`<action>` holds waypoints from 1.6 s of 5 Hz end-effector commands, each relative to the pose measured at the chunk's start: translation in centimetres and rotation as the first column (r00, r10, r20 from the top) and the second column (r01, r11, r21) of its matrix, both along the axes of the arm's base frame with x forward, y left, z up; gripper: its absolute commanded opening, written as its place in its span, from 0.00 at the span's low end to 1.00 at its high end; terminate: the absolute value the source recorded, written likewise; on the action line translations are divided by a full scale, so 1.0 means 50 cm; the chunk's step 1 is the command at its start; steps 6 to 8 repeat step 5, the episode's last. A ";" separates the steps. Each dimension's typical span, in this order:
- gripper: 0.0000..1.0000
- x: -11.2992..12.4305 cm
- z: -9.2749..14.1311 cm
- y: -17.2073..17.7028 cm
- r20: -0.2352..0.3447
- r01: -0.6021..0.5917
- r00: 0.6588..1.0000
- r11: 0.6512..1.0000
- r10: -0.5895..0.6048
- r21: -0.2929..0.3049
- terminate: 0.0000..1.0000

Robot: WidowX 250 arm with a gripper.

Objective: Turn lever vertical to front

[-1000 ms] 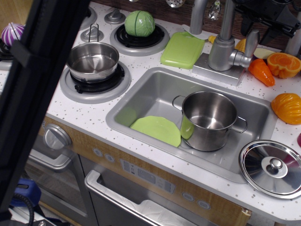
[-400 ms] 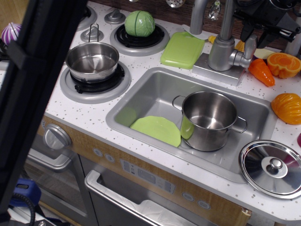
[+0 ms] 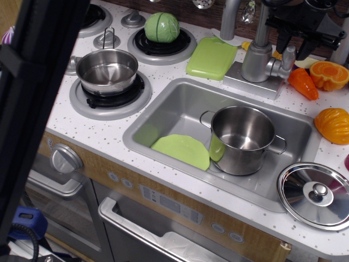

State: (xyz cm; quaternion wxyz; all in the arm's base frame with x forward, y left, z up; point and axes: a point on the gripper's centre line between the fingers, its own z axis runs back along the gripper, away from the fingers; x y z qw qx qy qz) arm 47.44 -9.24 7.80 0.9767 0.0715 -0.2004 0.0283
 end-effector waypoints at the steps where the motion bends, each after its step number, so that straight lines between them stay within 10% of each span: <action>1: 0.00 -0.007 -0.008 -0.003 -0.018 -0.015 1.000 0.999 0.015 -0.047 0.00; 4: 0.00 -0.039 -0.030 -0.022 -0.055 -0.053 0.997 0.997 0.049 -0.057 0.00; 5: 0.00 -0.040 -0.048 -0.021 -0.047 -0.051 0.998 0.996 0.048 -0.069 1.00; 8: 0.00 -0.040 -0.048 -0.021 -0.047 -0.051 0.998 0.996 0.048 -0.069 1.00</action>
